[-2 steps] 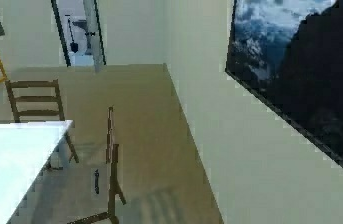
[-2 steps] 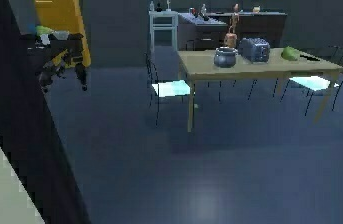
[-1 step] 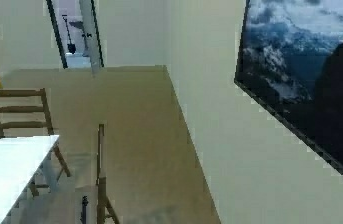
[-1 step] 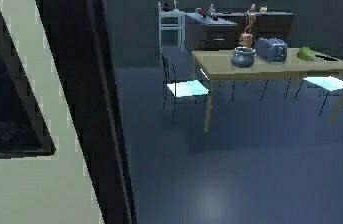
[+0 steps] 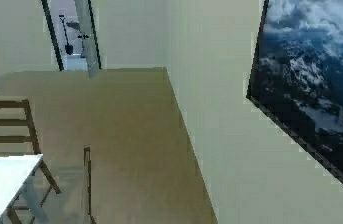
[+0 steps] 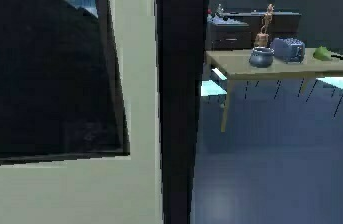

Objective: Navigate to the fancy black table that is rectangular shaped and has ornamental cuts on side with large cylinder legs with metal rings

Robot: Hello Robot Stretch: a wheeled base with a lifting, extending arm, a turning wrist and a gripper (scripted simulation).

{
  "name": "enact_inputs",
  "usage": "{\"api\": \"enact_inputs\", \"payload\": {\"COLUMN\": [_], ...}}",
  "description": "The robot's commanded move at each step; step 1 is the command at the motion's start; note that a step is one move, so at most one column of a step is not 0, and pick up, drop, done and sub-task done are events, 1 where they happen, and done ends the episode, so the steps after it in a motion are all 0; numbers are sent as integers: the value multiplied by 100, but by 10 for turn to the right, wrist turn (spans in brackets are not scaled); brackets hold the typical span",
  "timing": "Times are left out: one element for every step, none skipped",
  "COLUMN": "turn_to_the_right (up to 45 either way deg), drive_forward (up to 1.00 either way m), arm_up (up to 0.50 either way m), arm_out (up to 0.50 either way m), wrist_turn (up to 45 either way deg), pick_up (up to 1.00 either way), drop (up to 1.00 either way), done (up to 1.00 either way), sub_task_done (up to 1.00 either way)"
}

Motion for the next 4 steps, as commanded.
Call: {"api": "enact_inputs", "payload": {"turn_to_the_right": [-450, -450, -450, -120], "drive_forward": [0, 0, 0, 0], "arm_up": [0, 0, 0, 0], "arm_out": [0, 0, 0, 0], "wrist_turn": [0, 0, 0, 0], "pick_up": [0, 0, 0, 0], "drop": [0, 0, 0, 0], "done": [0, 0, 0, 0], "sub_task_done": [0, 0, 0, 0]}}
